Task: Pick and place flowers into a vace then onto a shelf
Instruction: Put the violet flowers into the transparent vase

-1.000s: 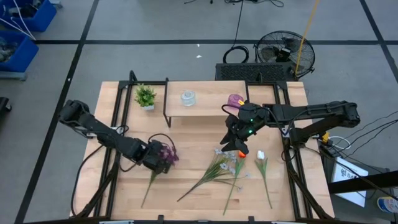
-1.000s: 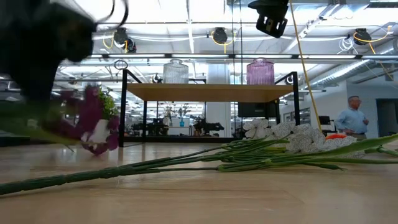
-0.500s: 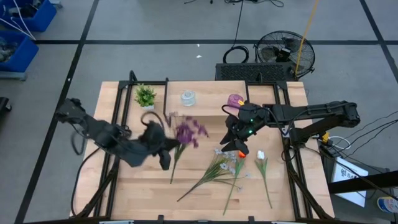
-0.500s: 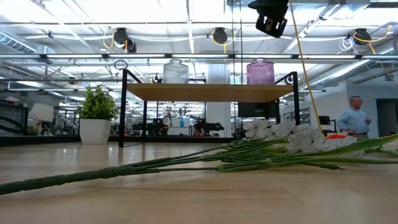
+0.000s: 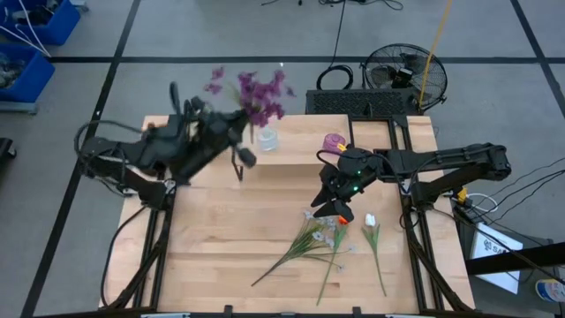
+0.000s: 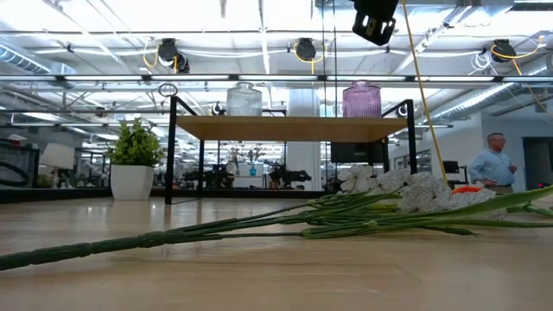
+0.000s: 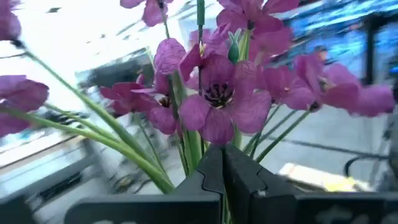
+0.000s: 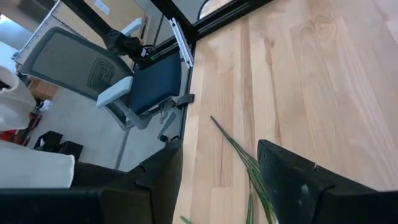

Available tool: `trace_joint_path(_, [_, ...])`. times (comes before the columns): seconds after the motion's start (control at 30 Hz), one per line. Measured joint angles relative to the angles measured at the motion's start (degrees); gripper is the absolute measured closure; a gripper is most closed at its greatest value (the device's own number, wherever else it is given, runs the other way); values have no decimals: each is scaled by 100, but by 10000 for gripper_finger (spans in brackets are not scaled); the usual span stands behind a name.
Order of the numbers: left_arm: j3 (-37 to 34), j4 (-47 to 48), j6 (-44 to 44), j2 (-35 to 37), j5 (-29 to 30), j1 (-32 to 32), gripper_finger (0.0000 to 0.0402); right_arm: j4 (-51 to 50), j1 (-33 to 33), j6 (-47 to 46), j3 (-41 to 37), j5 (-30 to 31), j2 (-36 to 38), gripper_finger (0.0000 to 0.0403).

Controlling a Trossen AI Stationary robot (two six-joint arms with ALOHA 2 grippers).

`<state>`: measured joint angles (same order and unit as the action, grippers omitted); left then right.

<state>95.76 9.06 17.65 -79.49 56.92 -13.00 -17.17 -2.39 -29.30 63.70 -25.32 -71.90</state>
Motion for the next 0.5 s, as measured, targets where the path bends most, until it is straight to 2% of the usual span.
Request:
trace_joint_path(0.07, [2, 2, -26, -39, -629, 407, 400, 23, 0, -1, 0, 0, -2, 204])
trace_joint_path(0.3, [-401, -76, -687, -193, -1604, 1536, 401, 55, -2, -4, 0, -2, -2, 204])
trace_joint_path(0.5, [-1313, -1064, -941, -200, -1747, 1931, 401, 68, -4, -6, 0, -2, -2, 204])
